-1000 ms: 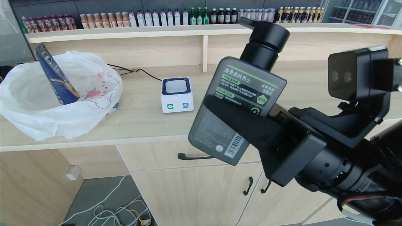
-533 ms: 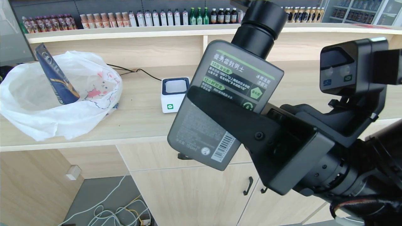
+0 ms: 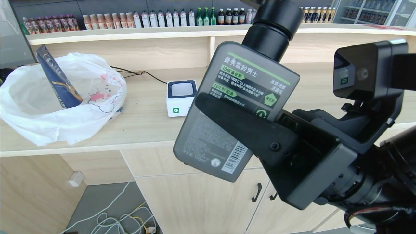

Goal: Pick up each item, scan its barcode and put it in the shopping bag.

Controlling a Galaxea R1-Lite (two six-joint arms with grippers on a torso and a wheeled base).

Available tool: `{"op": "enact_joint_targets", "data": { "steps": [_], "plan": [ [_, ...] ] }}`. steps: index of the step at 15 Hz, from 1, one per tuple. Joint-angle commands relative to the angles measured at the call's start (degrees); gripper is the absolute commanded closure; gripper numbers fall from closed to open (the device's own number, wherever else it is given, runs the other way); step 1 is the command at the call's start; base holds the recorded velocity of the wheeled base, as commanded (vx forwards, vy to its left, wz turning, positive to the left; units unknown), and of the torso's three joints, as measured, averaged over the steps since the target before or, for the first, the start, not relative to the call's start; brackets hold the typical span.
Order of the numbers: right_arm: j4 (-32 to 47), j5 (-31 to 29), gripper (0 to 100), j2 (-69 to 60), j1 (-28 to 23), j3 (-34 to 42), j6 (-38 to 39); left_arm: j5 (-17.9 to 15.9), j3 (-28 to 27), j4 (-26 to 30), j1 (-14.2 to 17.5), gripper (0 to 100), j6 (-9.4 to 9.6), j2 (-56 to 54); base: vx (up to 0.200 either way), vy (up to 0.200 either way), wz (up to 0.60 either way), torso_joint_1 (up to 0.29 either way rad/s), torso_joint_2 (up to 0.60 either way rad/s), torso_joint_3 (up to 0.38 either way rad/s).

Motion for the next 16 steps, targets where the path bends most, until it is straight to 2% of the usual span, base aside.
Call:
{"op": "enact_joint_targets", "data": {
  "steps": [1, 11, 14, 15, 16],
  "plan": [
    [0.0, 0.0, 100, 0.5, 0.0, -0.3, -0.2, 0.0, 0.0, -0.1, 0.0, 0, -0.02, 0.0, 0.0, 0.0, 0.0, 0.0, 0.0, 0.0],
    [0.0, -0.1, 100, -2.5, -0.6, 1.4, -1.1, 0.0, 0.0, 0.0, 0.0, 0, -0.02, 0.0, 0.0, 0.0, 0.0, 0.0, 0.0, 0.0],
    [4.8, -0.4, 100, -4.0, -8.6, 4.6, -10.3, 0.0, 0.0, 0.0, 0.0, 0, -0.02, 0.0, 0.0, 0.0, 0.0, 0.0, 0.0, 0.0],
    [8.6, -0.4, 100, -5.5, -10.8, 6.2, -16.0, 0.0, 0.0, 0.0, 0.0, 0, -0.02, 0.0, 0.0, 0.0, 0.0, 0.0, 0.0, 0.0],
    [9.1, -0.5, 100, -6.0, -11.1, 8.0, -17.5, 0.0, 0.0, 0.0, 0.0, 0, -0.02, 0.0, 0.0, 0.0, 0.0, 0.0, 0.0, 0.0]
  ]
}}
